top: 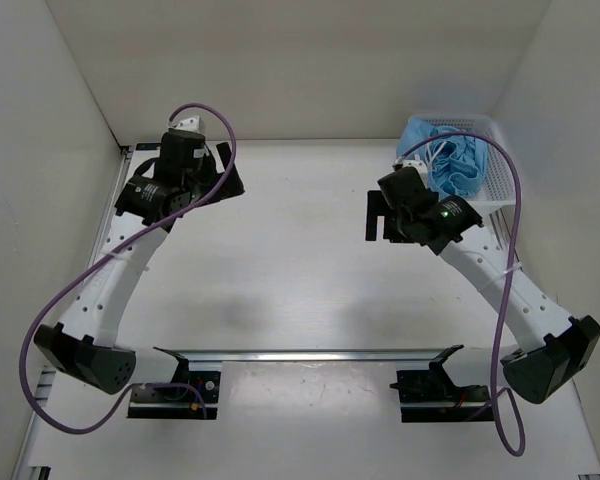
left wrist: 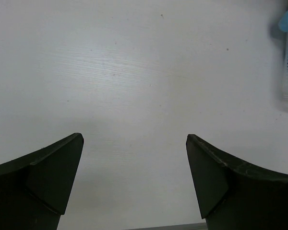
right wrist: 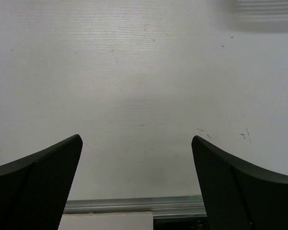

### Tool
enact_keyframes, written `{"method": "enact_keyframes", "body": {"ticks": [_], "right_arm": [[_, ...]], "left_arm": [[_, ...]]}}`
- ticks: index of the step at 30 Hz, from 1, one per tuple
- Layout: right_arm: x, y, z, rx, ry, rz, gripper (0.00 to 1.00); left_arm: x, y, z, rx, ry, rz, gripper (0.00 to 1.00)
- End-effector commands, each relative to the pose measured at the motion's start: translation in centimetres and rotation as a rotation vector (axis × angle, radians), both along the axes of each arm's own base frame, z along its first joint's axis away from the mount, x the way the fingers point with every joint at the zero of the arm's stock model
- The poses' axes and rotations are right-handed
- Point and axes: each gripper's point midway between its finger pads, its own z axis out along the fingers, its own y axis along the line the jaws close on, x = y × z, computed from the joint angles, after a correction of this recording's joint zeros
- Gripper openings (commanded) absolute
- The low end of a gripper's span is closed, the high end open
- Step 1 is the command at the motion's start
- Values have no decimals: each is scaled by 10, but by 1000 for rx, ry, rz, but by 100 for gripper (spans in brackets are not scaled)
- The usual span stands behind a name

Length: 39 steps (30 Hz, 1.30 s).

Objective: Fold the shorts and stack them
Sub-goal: Grab the shorts from the pile

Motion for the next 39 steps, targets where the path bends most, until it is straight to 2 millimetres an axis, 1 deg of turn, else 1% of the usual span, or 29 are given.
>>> {"method": "enact_keyframes", "body": {"ticks": [1,7,9,11,12,14,15,16,17,18,19,20,21,22,23,24,26,27,28,29,30,31,32,33,34,36,37,38,39], "right_arm": [[4,1,15,47,-79,-32,99],[7,-15,17,-15,-106,-92,99],[16,-17,24,-33,-125,-109,99],[27,-22,21,-70,-102,-135,99],[38,-33,25,-75,-104,-176,94],[60,-37,33,-67,-93,-190,76],[72,-55,35,-66,-89,-244,69],[85,-62,48,-36,-115,-274,56],[101,-67,40,-32,-90,-290,49],[114,-84,37,18,-67,-328,40],[147,-108,37,59,-61,-392,18],[147,-105,36,72,-56,-381,15],[169,-109,33,96,-56,-404,15],[182,-124,32,114,-56,-435,15],[194,-128,29,135,-55,-451,17],[216,-140,22,164,-48,-467,41],[234,-153,13,213,-36,-508,74],[253,-167,6,233,-44,-537,79],[259,-173,0,248,-37,-553,81],[267,-180,-19,243,-11,-569,81],[273,-193,-15,256,-36,-601,81],[278,-198,-20,265,-32,-605,81],[283,-209,-39,268,-7,-637,81],[288,-212,-44,284,-9,-635,81],[292,-212,-46,313,-7,-621,81],[301,-222,-76,331,29,-632,84],[301,-222,-76,331,29,-632,84],[303,-225,-90,341,48,-634,84],[306,-225,-104,339,63,-637,84]], "left_arm": [[-7,-2,28,-9,-75,-60,100],[-15,0,17,2,-55,-79,100],[-21,3,16,10,-58,-85,100],[-24,3,15,1,-58,-79,100],[-26,2,13,-16,-56,-78,100],[-24,1,13,-26,-60,-72,100],[-23,-1,10,-37,-59,-64,100],[-23,0,5,-33,-48,-64,100],[-21,-1,7,-37,-59,-64,100],[-21,-4,6,-32,-64,-68,100],[-19,-6,2,-23,-55,-70,100],[-19,-6,2,-23,-55,-70,100],[-19,-6,6,-15,-67,-79,100],[-15,-10,-2,-12,-41,-87,100],[-12,-10,-1,-5,-43,-93,100],[-11,-13,-5,-7,-30,-101,100],[-6,-16,-12,5,-2,-114,100],[-6,-18,-18,7,20,-122,100],[-3,-21,-23,9,42,-129,100],[0,-23,-21,7,38,-129,100],[2,-23,-30,18,68,-129,100],[3,-23,-25,22,54,-136,100],[8,-26,-25,23,57,-136,100],[9,-24,-31,36,73,-128,100],[12,-25,-27,33,66,-127,100],[17,-25,-32,44,75,-119,100],[18,-26,-28,41,67,-119,100],[21,-27,-37,50,91,-119,100],[24,-28,-37,49,90,-119,100]]}}
